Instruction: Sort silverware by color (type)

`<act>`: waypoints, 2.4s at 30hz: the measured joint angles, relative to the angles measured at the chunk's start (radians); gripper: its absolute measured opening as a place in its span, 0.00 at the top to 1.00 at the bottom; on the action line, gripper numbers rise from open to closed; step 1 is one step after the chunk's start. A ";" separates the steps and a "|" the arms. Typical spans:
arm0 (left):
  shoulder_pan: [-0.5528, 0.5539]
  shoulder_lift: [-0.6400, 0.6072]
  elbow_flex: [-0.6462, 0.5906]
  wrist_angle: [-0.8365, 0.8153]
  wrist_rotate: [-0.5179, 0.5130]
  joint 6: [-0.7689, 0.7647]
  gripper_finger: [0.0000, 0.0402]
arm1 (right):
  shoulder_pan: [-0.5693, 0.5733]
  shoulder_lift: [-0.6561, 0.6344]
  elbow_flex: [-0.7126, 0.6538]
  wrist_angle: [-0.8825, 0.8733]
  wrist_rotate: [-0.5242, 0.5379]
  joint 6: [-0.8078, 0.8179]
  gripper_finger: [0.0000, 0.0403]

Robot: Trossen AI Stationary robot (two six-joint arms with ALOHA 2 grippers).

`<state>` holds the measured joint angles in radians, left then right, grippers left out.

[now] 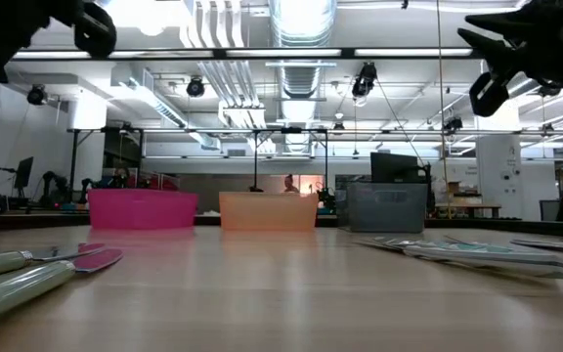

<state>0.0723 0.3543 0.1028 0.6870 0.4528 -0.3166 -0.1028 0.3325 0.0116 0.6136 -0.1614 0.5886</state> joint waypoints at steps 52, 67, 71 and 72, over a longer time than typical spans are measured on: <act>0.005 0.391 0.350 -0.481 -0.657 0.520 0.81 | 0.085 0.905 1.052 -1.320 -0.077 0.653 0.86; 0.005 0.398 0.360 -0.487 -0.653 0.506 0.81 | 0.083 1.235 1.202 -1.310 -0.086 0.632 0.86; 0.005 0.410 0.360 -0.486 -0.653 0.506 0.81 | 0.083 1.339 1.269 -1.329 -0.266 0.651 0.86; 0.005 0.414 0.360 -0.486 -0.653 0.507 0.81 | 0.086 1.365 1.287 -1.358 -0.319 0.660 0.86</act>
<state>0.0769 0.7679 0.4629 0.2011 -0.2005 0.1899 -0.0172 1.6979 1.2981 -0.7447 -0.4803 1.2487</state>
